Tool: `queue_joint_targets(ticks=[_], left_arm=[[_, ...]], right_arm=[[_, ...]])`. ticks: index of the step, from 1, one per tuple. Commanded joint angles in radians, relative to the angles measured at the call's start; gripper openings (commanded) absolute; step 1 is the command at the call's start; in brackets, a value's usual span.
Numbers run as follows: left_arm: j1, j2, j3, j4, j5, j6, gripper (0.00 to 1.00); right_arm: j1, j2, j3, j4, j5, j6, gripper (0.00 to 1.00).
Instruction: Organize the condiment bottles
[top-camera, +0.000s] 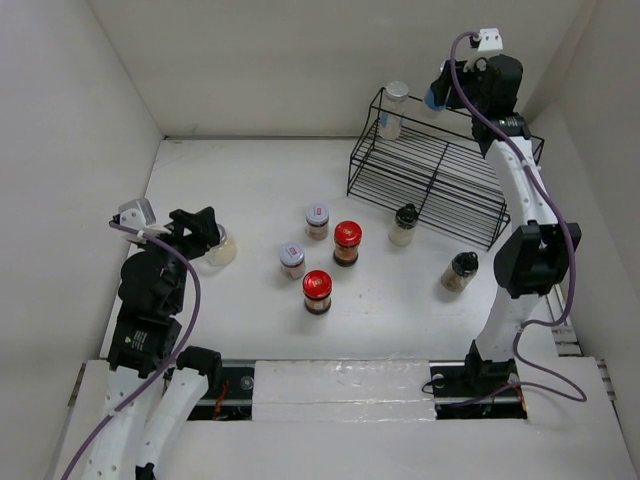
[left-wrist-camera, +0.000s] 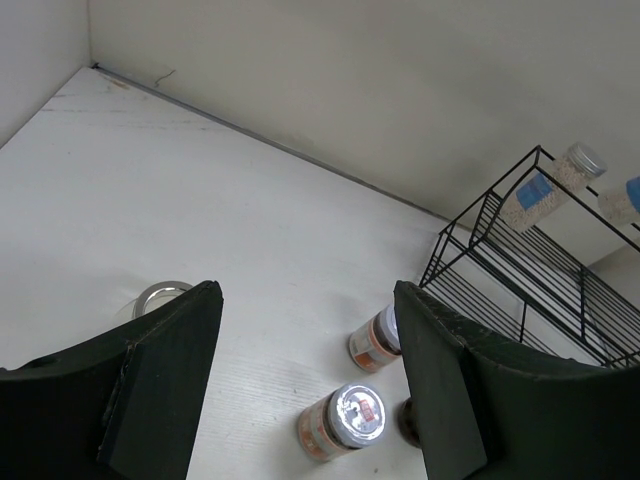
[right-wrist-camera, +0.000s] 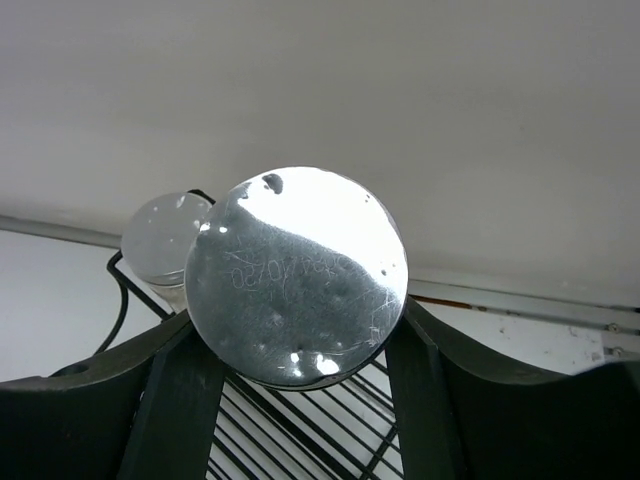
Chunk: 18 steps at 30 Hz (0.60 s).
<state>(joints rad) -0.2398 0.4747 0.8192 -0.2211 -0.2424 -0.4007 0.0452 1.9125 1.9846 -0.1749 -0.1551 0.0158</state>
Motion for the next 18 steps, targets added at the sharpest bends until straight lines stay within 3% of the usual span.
queue_joint_targets(ticks=[1, 12, 17, 18], left_arm=[[0.005, 0.007, 0.008, 0.046, 0.006, 0.016, 0.65], [0.005, 0.007, 0.008, 0.046, 0.015, 0.016, 0.65], [0.005, 0.007, 0.008, 0.046, 0.015, 0.016, 0.65], [0.005, 0.007, 0.008, 0.046, 0.015, 0.016, 0.65]], right_arm=[[0.011, -0.036, -0.006, 0.069, -0.027, 0.009, 0.39], [0.053, -0.053, -0.075, 0.081, -0.027, -0.002, 0.39], [0.053, 0.031, -0.049, 0.046, -0.037, -0.002, 0.51], [0.053, 0.06, -0.015, 0.031, -0.037, -0.002, 0.6]])
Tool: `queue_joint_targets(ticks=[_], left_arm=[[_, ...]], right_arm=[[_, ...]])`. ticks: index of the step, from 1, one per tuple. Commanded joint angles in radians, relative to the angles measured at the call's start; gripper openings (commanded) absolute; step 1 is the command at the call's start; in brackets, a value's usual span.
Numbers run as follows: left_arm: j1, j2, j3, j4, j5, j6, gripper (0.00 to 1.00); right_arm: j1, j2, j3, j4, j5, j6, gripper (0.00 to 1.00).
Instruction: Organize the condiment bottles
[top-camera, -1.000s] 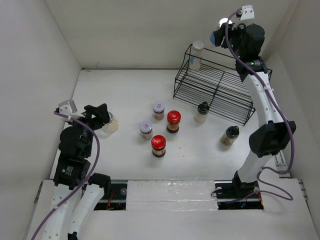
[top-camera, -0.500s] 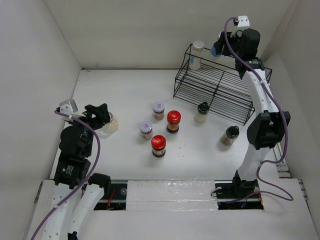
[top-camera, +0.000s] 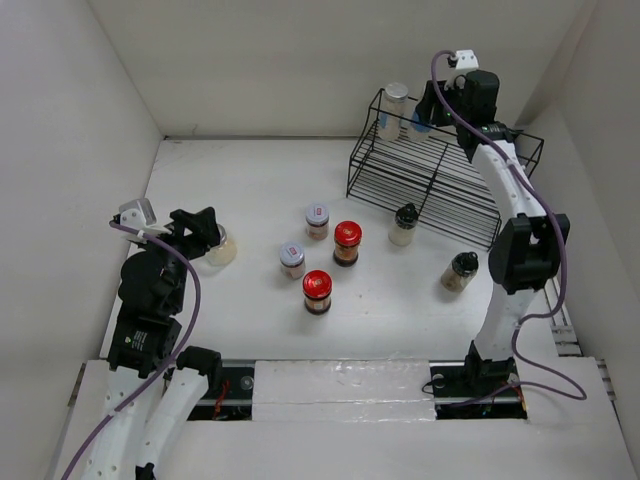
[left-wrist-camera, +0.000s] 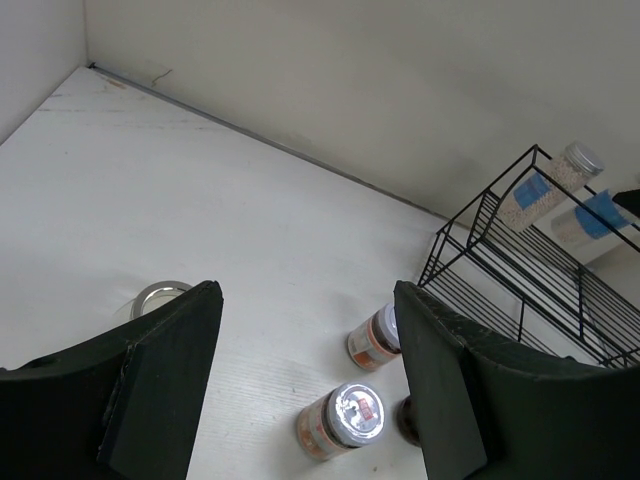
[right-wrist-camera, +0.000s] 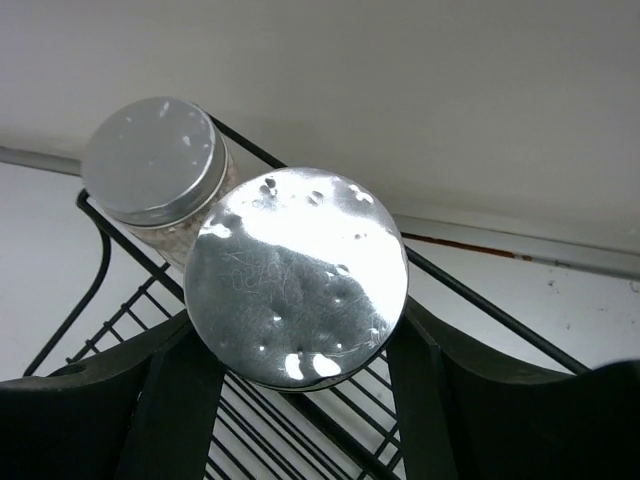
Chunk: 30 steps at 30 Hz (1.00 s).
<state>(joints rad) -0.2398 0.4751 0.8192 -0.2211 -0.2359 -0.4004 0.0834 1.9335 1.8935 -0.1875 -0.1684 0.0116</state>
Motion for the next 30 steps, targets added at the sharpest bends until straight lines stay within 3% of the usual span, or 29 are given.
queue_joint_targets(ticks=[1, 9, 13, 16, 17, 19, 20, 21, 22, 24, 25, 27, 28, 30], left_arm=[[0.005, -0.003, 0.008, 0.046, 0.009, 0.015, 0.65], [0.005, -0.003, 0.008, 0.046, 0.009, 0.015, 0.65], [0.005, -0.003, 0.008, 0.046, 0.018, 0.015, 0.65], [0.005, -0.003, 0.008, 0.046, 0.018, 0.015, 0.65], [0.005, -0.003, 0.008, 0.046, 0.027, 0.015, 0.65], [0.005, -0.003, -0.002, 0.046, 0.027, 0.015, 0.65], [0.005, -0.003, -0.002, 0.046, 0.038, 0.015, 0.65], [0.005, -0.003, -0.002, 0.046, 0.038, 0.015, 0.65], [0.005, -0.003, -0.002, 0.046, 0.038, 0.015, 0.65], [0.005, -0.003, -0.002, 0.055, 0.049, 0.015, 0.65], [0.005, -0.003, -0.002, 0.055, 0.049, 0.015, 0.65], [0.005, -0.003, -0.002, 0.046, 0.049, 0.015, 0.65], [0.005, -0.003, -0.002, 0.046, 0.049, 0.015, 0.65], [0.005, -0.003, -0.002, 0.046, 0.049, 0.015, 0.67]], right_arm=[[0.015, 0.054, 0.094, 0.027, -0.023, 0.002, 0.64], [0.015, 0.088, 0.161, -0.043, -0.013, 0.002, 0.86], [0.024, 0.0, 0.161, -0.02, 0.018, 0.002, 0.98], [0.047, -0.132, 0.086, 0.012, 0.052, 0.002, 1.0], [0.047, -0.221, -0.006, 0.049, 0.062, 0.002, 1.0], [0.079, -0.319, -0.138, 0.094, 0.063, 0.022, 0.79], [0.123, -0.367, -0.216, 0.15, 0.049, 0.034, 0.62], [0.153, -0.458, -0.379, 0.175, 0.049, 0.054, 0.32], [0.189, -0.502, -0.467, 0.204, 0.058, 0.068, 0.27], [0.323, -0.579, -0.706, 0.295, 0.111, 0.094, 0.26], [0.372, -0.644, -0.778, 0.322, 0.144, 0.129, 0.46], [0.497, -0.695, -0.882, 0.349, 0.21, 0.139, 0.72], [0.533, -0.731, -0.94, 0.339, 0.225, 0.139, 0.91], [0.61, -0.755, -0.955, 0.237, 0.239, 0.113, 1.0]])
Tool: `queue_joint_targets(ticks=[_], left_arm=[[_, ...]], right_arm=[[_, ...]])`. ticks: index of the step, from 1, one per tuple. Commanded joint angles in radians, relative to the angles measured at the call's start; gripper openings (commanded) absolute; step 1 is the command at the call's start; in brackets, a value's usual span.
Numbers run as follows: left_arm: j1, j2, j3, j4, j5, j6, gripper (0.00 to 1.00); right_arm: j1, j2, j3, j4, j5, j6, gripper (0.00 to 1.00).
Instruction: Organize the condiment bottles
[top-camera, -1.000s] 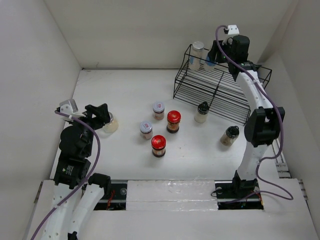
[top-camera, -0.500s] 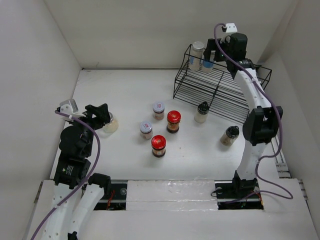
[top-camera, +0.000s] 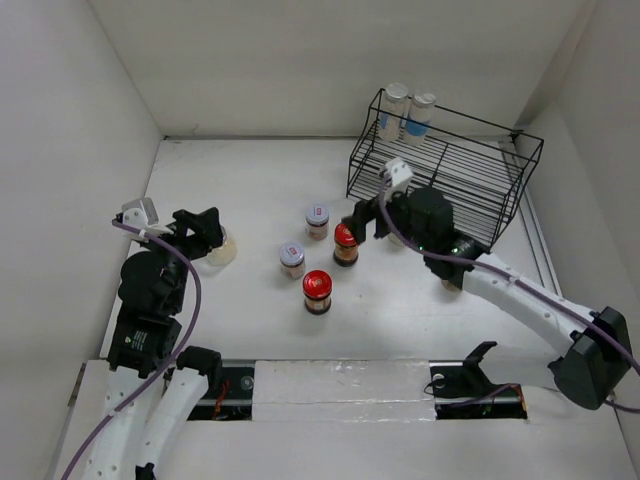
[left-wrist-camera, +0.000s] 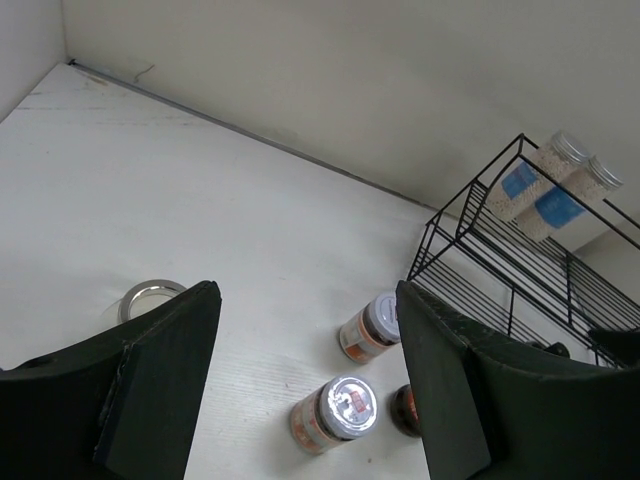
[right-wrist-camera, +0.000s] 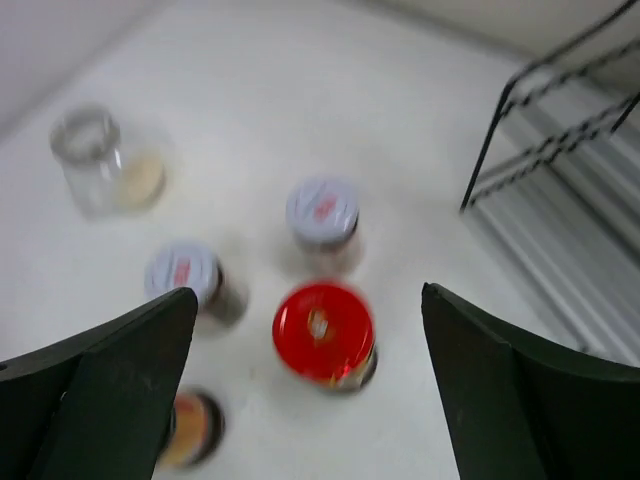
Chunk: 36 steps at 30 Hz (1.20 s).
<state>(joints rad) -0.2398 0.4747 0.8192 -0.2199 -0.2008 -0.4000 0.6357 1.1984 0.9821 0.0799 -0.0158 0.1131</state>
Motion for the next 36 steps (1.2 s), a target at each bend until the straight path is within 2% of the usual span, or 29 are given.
queue_joint_targets(ticks=[1, 3, 7, 11, 15, 23, 25, 26, 29, 30, 32, 33, 34, 36], left_arm=[[0.005, -0.002, -0.002, 0.045, 0.014, 0.015, 0.67], [0.005, -0.002, -0.002, 0.045, 0.023, 0.015, 0.68], [0.005, -0.002, -0.002, 0.045, 0.023, 0.015, 0.68], [0.005, -0.002, -0.002, 0.054, 0.023, 0.015, 0.7], [0.005, 0.018, 0.008, 0.045, 0.034, 0.015, 0.7], [0.005, 0.018, 0.008, 0.045, 0.034, 0.024, 0.7], [0.005, 0.018, 0.008, 0.045, 0.034, 0.024, 0.7], [0.005, 0.018, 0.008, 0.045, 0.034, 0.024, 0.7], [0.005, 0.018, 0.008, 0.045, 0.034, 0.024, 0.7], [0.005, 0.018, 0.008, 0.045, 0.034, 0.024, 0.7], [0.005, 0.009, 0.008, 0.045, 0.034, 0.024, 0.7], [0.005, 0.008, 0.008, 0.045, 0.034, 0.024, 0.7], [0.005, 0.008, 0.008, 0.054, 0.034, 0.024, 0.7], [0.005, 0.008, 0.008, 0.054, 0.034, 0.024, 0.7]], right_arm=[[0.076, -0.029, -0.052, -0.066, 0.086, -0.01, 1.0], [0.12, -0.03, -0.053, -0.123, 0.054, -0.024, 1.0], [0.16, 0.004, -0.092, -0.15, 0.126, -0.026, 1.0], [0.139, 0.081, -0.092, -0.12, 0.126, -0.009, 1.0], [0.119, 0.212, -0.002, -0.108, 0.114, -0.039, 1.0], [0.099, 0.352, 0.07, -0.057, 0.086, -0.027, 1.0], [0.099, 0.374, 0.07, -0.046, 0.097, -0.027, 0.95], [0.099, 0.383, 0.07, -0.046, 0.097, -0.017, 0.88], [0.09, 0.392, 0.07, -0.046, 0.093, -0.006, 0.8], [0.09, 0.383, 0.07, -0.046, 0.093, -0.006, 0.66], [0.09, 0.356, 0.079, -0.046, 0.093, -0.006, 0.62], [0.09, 0.322, 0.09, -0.057, 0.105, -0.006, 0.5], [0.09, 0.297, 0.107, -0.066, 0.105, -0.006, 0.45], [0.09, 0.207, 0.141, -0.075, 0.114, -0.006, 0.43]])
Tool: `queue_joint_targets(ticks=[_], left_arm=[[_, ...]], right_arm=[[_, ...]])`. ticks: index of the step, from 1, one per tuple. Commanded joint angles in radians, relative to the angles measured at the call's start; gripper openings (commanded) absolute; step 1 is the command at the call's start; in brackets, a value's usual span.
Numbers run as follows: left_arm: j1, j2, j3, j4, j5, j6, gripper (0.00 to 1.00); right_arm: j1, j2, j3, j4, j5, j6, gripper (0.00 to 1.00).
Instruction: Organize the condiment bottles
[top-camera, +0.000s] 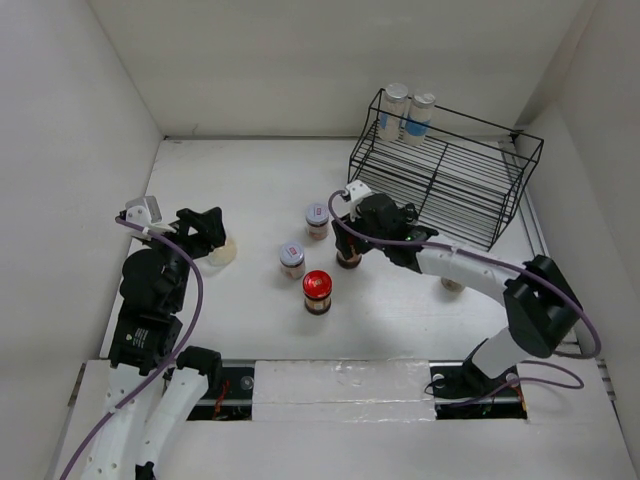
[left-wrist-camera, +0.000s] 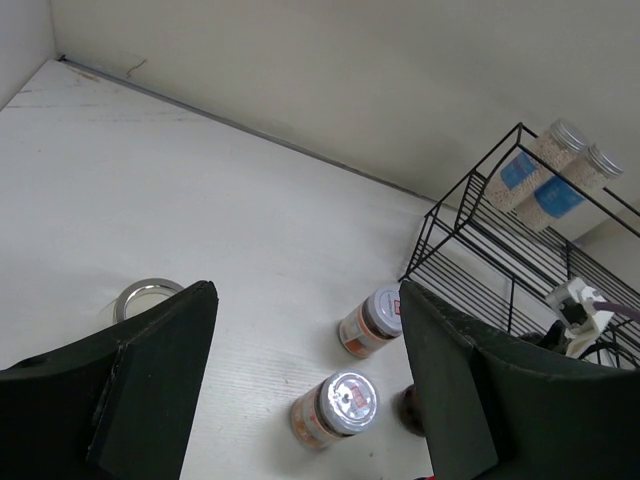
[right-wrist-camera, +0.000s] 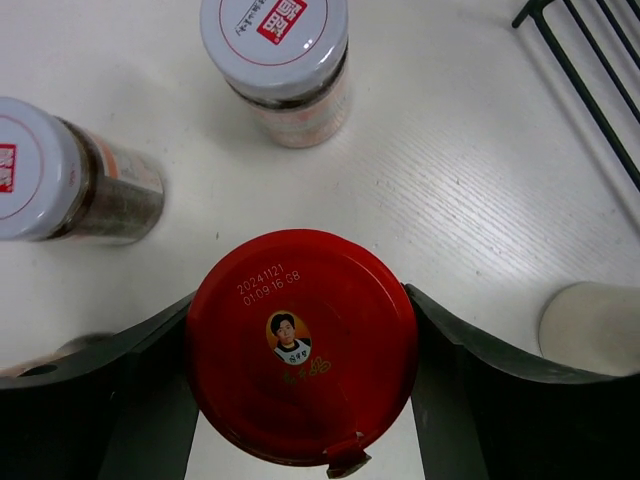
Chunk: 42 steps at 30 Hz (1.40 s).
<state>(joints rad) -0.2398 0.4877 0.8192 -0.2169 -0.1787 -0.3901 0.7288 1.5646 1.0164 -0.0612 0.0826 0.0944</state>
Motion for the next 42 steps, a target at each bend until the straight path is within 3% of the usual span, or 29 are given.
queue_joint_targets(ticks=[1, 5, 11, 20, 26, 38, 42], left_arm=[[0.005, -0.005, 0.008, 0.051, 0.012, 0.014, 0.7], [0.005, -0.005, 0.008, 0.051, 0.012, 0.014, 0.7], [0.005, -0.014, 0.008, 0.051, 0.012, 0.014, 0.7], [0.005, -0.014, 0.008, 0.042, 0.012, 0.014, 0.7], [0.005, -0.005, -0.002, 0.053, 0.012, 0.014, 0.7], [0.005, 0.006, -0.002, 0.044, 0.015, 0.014, 0.7], [0.005, -0.003, -0.002, 0.044, 0.015, 0.014, 0.7]], right_arm=[[-0.003, -0.19, 0.122, 0.066, 0.016, 0.013, 0.43], [-0.064, -0.299, 0.244, 0.003, 0.011, -0.024, 0.43], [-0.333, -0.33, 0.41, -0.029, -0.067, -0.024, 0.44], [-0.629, -0.066, 0.77, -0.071, -0.119, -0.024, 0.44], [-0.704, 0.138, 1.065, -0.207, -0.147, -0.033, 0.44], [-0.747, 0.255, 1.108, -0.206, -0.187, -0.061, 0.44], [-0.738, 0.273, 1.053, -0.184, -0.187, -0.061, 0.44]])
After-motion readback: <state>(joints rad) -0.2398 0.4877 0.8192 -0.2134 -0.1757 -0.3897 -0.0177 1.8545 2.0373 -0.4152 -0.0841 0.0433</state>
